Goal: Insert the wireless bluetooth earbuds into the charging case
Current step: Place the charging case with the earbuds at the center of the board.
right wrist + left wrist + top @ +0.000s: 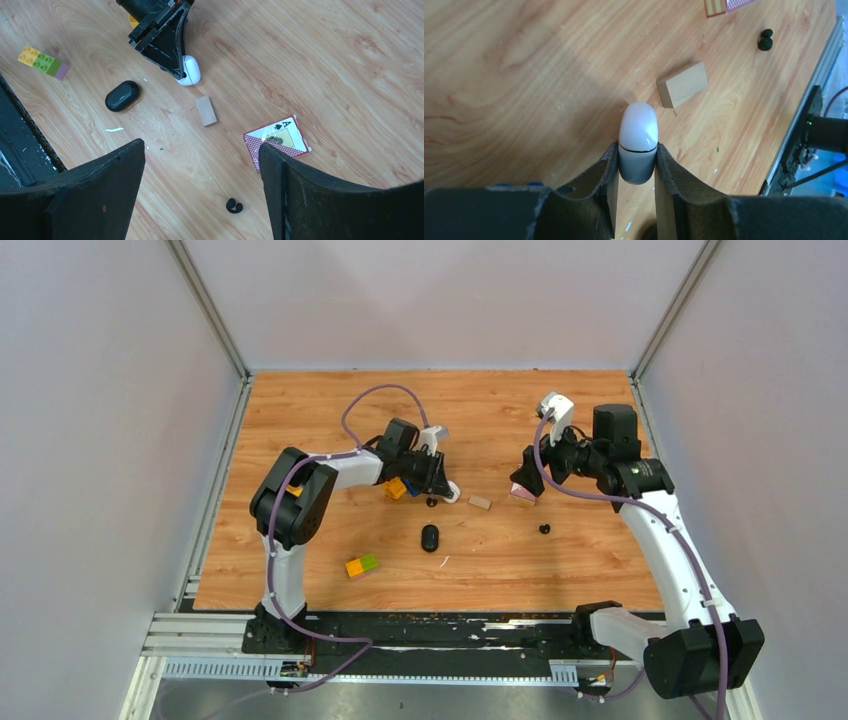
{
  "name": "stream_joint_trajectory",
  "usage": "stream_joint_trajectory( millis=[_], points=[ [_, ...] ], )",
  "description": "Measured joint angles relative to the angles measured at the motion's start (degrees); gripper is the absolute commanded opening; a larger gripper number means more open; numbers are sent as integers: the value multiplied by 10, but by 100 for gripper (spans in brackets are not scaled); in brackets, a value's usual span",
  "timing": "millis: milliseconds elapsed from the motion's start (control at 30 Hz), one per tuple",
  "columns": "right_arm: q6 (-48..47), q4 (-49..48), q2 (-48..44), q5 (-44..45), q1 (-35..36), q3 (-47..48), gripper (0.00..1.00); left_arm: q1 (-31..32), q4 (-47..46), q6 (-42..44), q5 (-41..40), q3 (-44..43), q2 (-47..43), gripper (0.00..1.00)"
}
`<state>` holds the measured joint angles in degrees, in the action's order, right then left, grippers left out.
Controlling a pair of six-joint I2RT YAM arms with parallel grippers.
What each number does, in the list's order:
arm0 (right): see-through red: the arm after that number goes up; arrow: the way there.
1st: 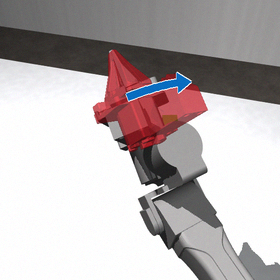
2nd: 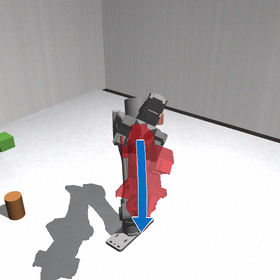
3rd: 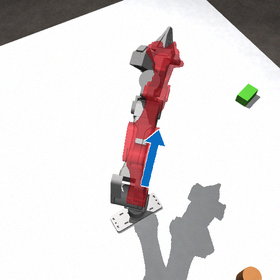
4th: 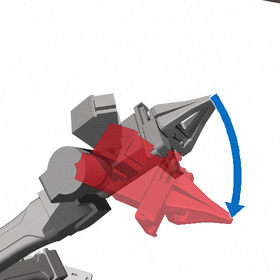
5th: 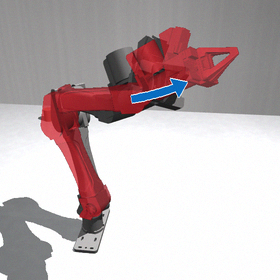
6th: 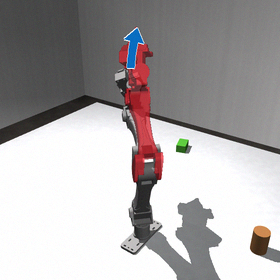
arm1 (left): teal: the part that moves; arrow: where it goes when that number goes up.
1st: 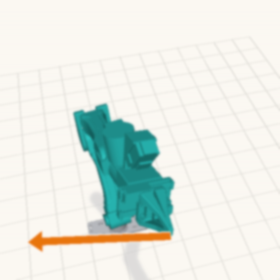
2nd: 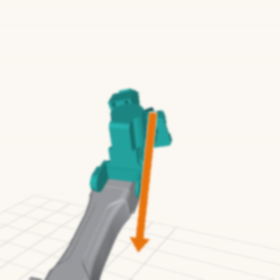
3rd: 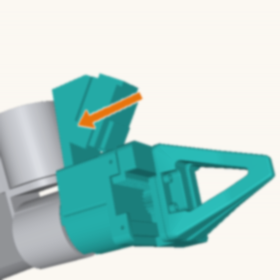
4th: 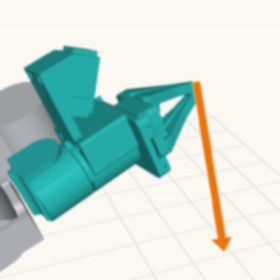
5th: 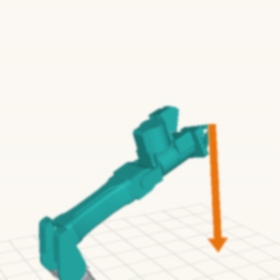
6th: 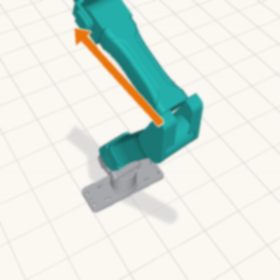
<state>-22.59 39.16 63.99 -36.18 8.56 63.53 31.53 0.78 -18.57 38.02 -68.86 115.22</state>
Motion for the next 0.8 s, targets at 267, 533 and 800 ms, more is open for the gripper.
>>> stream_joint_trajectory(
  millis=[267, 533, 800],
  points=[
    [0, 0, 20, -2, -1, 2, 83, 0, 67, 48, -89, -53, 2, 42],
    [-6, -5, 55, -23, -1, 11, 82, -5, 168, 152, -178, -75, -47, 50],
    [-43, -8, 86, -58, 21, 23, 71, -33, 205, 228, -212, -63, -213, 54]
  ],
)
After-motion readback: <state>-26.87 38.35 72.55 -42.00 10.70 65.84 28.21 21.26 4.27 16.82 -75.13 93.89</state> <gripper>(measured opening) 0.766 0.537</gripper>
